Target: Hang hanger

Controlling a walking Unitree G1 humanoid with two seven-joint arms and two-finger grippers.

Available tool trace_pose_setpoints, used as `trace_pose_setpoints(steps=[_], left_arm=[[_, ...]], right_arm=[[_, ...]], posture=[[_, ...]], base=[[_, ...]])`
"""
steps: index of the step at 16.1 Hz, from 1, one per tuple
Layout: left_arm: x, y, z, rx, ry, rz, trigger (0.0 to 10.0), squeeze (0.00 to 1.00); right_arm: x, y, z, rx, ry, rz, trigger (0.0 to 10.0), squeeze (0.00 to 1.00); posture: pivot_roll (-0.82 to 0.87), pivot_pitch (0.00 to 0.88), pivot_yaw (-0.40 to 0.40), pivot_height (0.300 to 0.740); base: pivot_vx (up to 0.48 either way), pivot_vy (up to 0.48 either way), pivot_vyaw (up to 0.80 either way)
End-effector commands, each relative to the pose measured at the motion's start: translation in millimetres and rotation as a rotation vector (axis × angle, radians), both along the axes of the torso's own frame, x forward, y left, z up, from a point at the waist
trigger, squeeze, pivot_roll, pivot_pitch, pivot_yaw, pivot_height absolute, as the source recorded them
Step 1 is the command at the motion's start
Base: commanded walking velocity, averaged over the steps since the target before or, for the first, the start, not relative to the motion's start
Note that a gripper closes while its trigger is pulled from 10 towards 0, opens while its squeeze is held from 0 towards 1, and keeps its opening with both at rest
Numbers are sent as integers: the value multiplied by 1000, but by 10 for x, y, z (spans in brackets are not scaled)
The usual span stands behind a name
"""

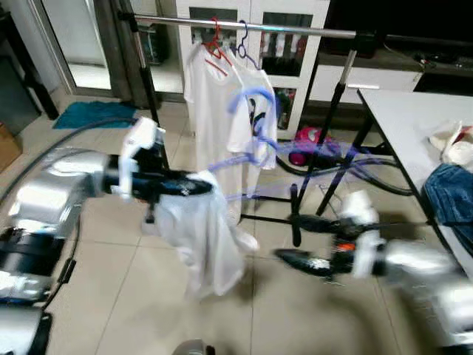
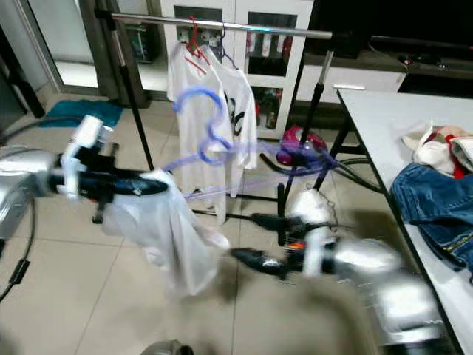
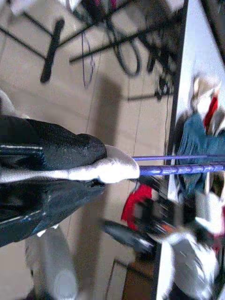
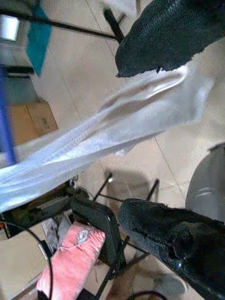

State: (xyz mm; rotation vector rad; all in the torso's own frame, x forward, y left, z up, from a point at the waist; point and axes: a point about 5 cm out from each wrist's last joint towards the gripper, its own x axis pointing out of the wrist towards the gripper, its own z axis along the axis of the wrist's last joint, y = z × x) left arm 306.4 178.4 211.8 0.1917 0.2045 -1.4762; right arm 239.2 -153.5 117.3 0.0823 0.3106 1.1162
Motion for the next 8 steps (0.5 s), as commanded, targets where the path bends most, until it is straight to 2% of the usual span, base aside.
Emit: trace_pose_setpoints(steps=[1,3,5,8], left_arm=[[6,-47,83,-4,-19,-39,0,0],[3,-86,106,-3,-8,-68,0,0],[-7,-131,150,-18,-1,-98,0,0],[-13,-173,201,-33,1,-124,0,0]], right_arm=[[42,-4,-12,-23,-35,-38,10000,0],[6,111,-53,38,-24,-56,10000,0],[-58,254,-13,167,-3,-61,10000,0],[-93,362,2,220,0,-69,10000,0]], posture=[[77,24,52,740],[82,73,58,740],[85,106,67,740],[79,132,82,740]], base=[[0,0,0],[0,0,0],[0,0,0],[0,0,0]])
